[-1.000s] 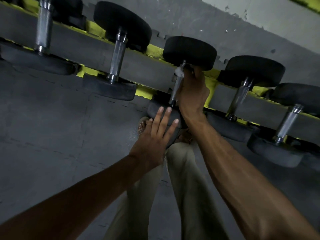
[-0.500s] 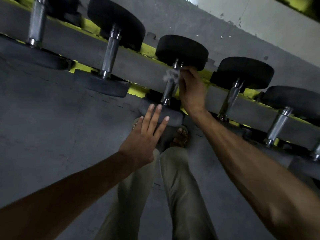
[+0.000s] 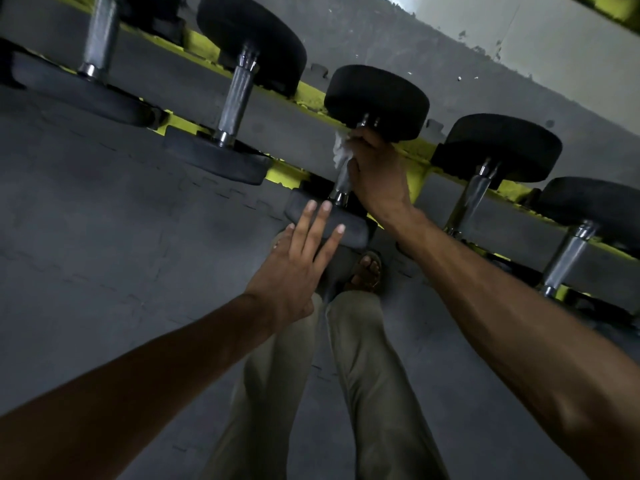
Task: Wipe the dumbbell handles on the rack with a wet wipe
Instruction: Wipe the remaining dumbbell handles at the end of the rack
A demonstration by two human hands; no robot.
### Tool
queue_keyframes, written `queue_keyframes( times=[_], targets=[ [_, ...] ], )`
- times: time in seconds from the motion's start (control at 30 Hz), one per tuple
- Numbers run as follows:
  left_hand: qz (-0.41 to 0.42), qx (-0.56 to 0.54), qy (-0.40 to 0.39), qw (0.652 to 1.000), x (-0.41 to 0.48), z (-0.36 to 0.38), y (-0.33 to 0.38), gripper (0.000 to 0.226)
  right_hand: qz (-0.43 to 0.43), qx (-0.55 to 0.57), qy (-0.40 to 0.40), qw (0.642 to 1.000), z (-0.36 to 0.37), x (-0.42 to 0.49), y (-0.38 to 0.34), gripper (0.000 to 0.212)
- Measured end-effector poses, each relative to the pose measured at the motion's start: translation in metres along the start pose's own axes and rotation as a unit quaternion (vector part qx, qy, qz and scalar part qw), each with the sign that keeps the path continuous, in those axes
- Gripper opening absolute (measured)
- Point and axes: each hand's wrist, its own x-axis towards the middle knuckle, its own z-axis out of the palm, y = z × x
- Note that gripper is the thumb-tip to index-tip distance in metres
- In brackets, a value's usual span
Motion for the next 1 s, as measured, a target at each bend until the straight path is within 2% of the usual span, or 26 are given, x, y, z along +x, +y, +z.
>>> queue_keyframes(
  times=[0.13,0.23,0.33,0.4,0.47,0.53,0.6,0.7,0.77,0.83,0.9,1.0],
  targets=[
    [-0.009,0.006,0.003,1.0,0.0,-0.002,0.002,0.121,-0.088,-0.01,-0.115,0.989,-0.014,-0.004,0.016,0.046],
    [-0.011,0.017,-0.005,1.0,0.0,-0.003,0.004,0.127,-0.189,-0.048,-0.197,0.961,-0.034,0.002,0.03,0.051],
    [-0.014,0.02,-0.008,1.0,0.0,-0.003,0.005,0.128,-0.27,-0.126,-0.195,0.935,-0.043,0.026,0.042,0.046],
    [-0.016,0.026,-0.006,1.0,0.001,-0.003,0.005,0.128,-0.259,-0.188,-0.171,0.932,-0.041,0.036,0.045,0.041],
    [-0.019,0.027,-0.007,0.999,0.001,-0.003,0.006,0.13,-0.237,-0.223,-0.198,0.925,-0.039,0.03,0.035,0.043],
    [-0.026,0.03,-0.009,0.999,0.002,-0.003,0.008,0.132,-0.291,-0.227,-0.248,0.896,-0.036,0.019,0.011,0.049],
    [-0.029,0.027,-0.015,0.999,0.002,-0.004,0.01,0.134,-0.341,-0.235,-0.325,0.85,-0.037,0.016,-0.014,0.042],
    [-0.035,0.028,-0.018,0.999,0.002,-0.005,0.011,0.138,-0.299,-0.274,-0.418,0.813,-0.042,0.039,-0.043,0.027],
    [-0.042,0.033,-0.019,0.998,0.002,-0.006,0.012,0.138,-0.238,-0.286,-0.482,0.793,-0.041,0.053,-0.057,0.017],
    [-0.042,0.039,-0.021,0.998,0.002,-0.006,0.013,0.136,-0.158,-0.251,-0.533,0.792,-0.033,0.059,-0.061,0.018],
    [-0.04,0.042,-0.022,0.998,0.003,-0.005,0.014,0.135,-0.127,-0.214,-0.536,0.807,-0.027,0.058,-0.056,0.016],
    [-0.046,0.034,-0.021,0.998,0.004,-0.004,0.016,0.139,-0.234,-0.19,-0.433,0.85,-0.024,0.05,-0.038,0.011]
  ],
)
